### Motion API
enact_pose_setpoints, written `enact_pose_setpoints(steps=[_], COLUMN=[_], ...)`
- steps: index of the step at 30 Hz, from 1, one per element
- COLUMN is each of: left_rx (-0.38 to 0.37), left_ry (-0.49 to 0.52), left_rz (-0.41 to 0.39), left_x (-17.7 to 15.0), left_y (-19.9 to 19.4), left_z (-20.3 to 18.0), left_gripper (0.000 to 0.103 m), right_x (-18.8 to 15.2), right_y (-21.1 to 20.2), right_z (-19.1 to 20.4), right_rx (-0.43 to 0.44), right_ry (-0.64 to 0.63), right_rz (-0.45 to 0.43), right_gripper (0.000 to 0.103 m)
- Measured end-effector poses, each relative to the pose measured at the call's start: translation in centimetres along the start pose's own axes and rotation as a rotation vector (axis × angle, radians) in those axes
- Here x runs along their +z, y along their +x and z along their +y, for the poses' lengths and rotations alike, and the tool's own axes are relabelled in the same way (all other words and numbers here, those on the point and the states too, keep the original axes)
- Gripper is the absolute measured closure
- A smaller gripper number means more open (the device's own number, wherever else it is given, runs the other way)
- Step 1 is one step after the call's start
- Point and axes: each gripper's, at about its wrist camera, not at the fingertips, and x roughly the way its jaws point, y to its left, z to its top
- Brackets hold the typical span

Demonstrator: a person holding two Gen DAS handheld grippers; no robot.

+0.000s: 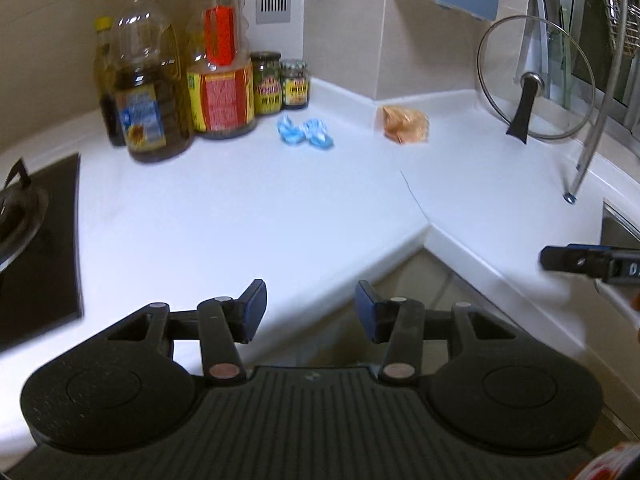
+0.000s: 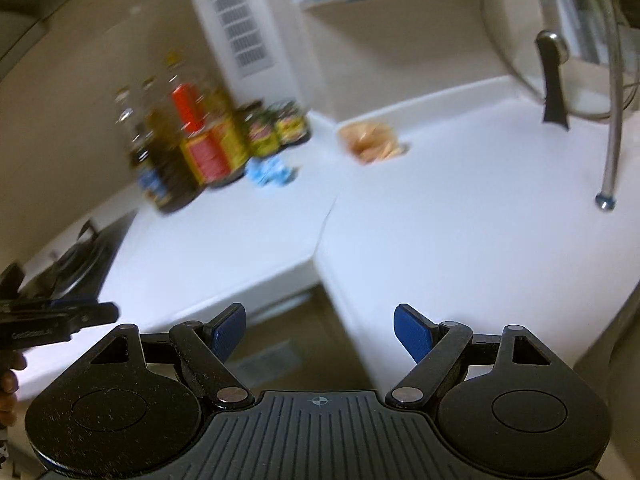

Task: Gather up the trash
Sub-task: 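Raise both open tools back toward the counter, then grasp the blue crumpled mask with the left tool while the right tool grasps the orange bag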

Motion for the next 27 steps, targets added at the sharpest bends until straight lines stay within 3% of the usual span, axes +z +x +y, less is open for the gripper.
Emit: enact_pose_setpoints(steps=[6,11,13,19,27], left_rx=[-0.022,-0.054,-0.065,-0.109,-0.130], left_ry=[0.040,0.081,0.083,0.094,0.103], left_rz=[-0.034,-0.080,-0.097,-0.139,-0.125], left_x=[3.8,6.6,7.7,11.0,14.0], left_y=[4.1,7.9,9.4,14.6,21.2], left_z=[2.1,3.1,3.3,3.7,3.8], left_gripper=[0.058,0.048,0.033,0.021,0.017], right_x=[3.4,5.4,6.2,8.2,9.8], right_y=[2.5,4.9,6.0,9.0,11.5], right_z=[-1.4,-2.2,-2.3,-2.7,-3.7], right_rx=[-0.051,-0.085,-0.103,-0.143,-0.198], right_ry=[0.021,0.032,0.026,0.048,0.050], right_rz=[-0.057,-0.079,-0.090,-0.104,-0.108], right_gripper=[0.021,0.021,0.021,0.021,0.021])
